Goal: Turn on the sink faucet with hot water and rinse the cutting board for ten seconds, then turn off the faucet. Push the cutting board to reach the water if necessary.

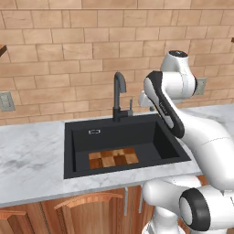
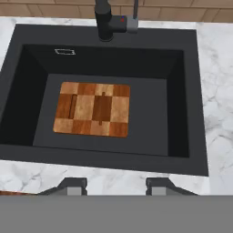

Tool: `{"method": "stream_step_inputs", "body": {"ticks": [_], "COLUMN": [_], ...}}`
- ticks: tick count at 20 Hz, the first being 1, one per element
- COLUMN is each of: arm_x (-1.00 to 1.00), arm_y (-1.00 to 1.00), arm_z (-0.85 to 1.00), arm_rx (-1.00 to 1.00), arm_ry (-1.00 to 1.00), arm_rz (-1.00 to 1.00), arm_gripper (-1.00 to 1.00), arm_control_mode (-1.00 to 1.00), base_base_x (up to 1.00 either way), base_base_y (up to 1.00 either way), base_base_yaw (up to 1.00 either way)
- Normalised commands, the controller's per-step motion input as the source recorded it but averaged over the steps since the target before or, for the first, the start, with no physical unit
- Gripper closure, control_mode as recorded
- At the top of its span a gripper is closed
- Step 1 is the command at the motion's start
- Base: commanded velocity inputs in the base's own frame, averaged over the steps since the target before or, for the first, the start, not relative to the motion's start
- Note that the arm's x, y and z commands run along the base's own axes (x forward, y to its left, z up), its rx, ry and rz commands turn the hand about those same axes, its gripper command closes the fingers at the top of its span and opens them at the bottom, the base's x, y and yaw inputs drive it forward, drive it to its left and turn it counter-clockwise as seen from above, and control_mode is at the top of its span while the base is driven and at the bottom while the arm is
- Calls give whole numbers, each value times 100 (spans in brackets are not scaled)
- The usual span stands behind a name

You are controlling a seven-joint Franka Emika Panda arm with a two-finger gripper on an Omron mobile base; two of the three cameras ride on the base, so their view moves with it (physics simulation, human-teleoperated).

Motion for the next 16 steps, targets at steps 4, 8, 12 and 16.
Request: {"method": "stream_step_inputs", "body": {"ticks": [4,8,12,16], "arm_x": [-2,0,0,0], "arm_y": [0,-4,-12,-30], "arm_z": [-10,-17,-15,-11], "arm_rx": [0,0,2,8], "arm_ry": [-3,-25,-38,-40], "arm_rz": [0,3,10,12], "arm_gripper": [-100,-100,-100,-100], "arm_control_mode": [-100,-100,-100,-100], "base_base_x": [0,0,0,0], "base_base_y": [0,0,0,0], "base_base_yaw": [0,0,0,0]}}
